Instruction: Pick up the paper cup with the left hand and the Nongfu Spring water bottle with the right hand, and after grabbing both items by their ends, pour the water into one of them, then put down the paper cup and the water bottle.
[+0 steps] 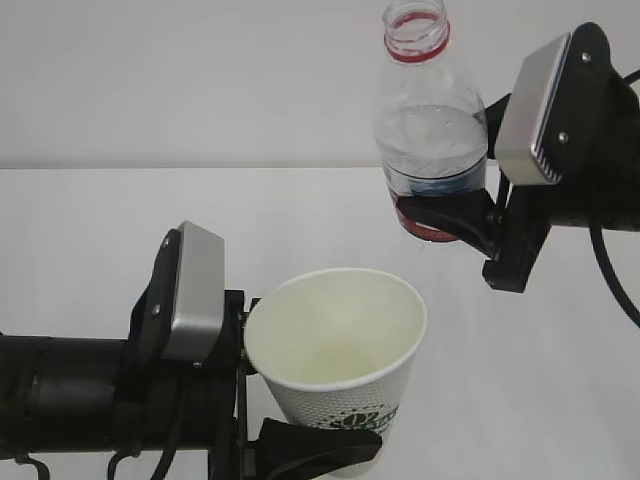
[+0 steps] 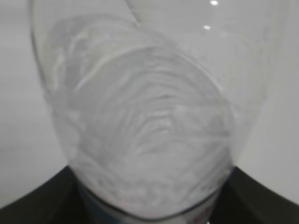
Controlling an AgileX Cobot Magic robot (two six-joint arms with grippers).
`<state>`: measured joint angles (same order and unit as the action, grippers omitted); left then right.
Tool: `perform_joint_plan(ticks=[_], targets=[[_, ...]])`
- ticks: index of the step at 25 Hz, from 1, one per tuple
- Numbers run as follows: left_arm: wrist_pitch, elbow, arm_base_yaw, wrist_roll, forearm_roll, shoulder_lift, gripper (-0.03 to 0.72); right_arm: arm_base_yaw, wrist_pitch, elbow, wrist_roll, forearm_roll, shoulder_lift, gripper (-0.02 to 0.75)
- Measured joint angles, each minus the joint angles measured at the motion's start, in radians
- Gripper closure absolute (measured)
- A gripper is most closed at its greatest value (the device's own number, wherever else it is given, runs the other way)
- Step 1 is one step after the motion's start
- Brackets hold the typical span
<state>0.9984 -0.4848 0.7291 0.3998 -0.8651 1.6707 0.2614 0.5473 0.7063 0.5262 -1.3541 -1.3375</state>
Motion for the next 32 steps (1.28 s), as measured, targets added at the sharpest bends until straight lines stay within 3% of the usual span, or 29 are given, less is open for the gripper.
perform_joint_plan(ticks=[11, 18, 32], targets=[[0.004, 0.000, 0.000, 0.002, 0.000, 0.000, 0.152, 0.000, 0.054, 0.000, -0.179, 0.000, 0.000, 0.265], [0.010, 0.000, 0.000, 0.002, 0.000, 0.000, 0.153, 0.000, 0.057, 0.012, -0.309, 0.076, 0.000, 0.265], [0.030, 0.000, 0.000, 0.002, 0.001, 0.000, 0.153, 0.000, 0.059, 0.066, -0.382, 0.086, 0.000, 0.266]])
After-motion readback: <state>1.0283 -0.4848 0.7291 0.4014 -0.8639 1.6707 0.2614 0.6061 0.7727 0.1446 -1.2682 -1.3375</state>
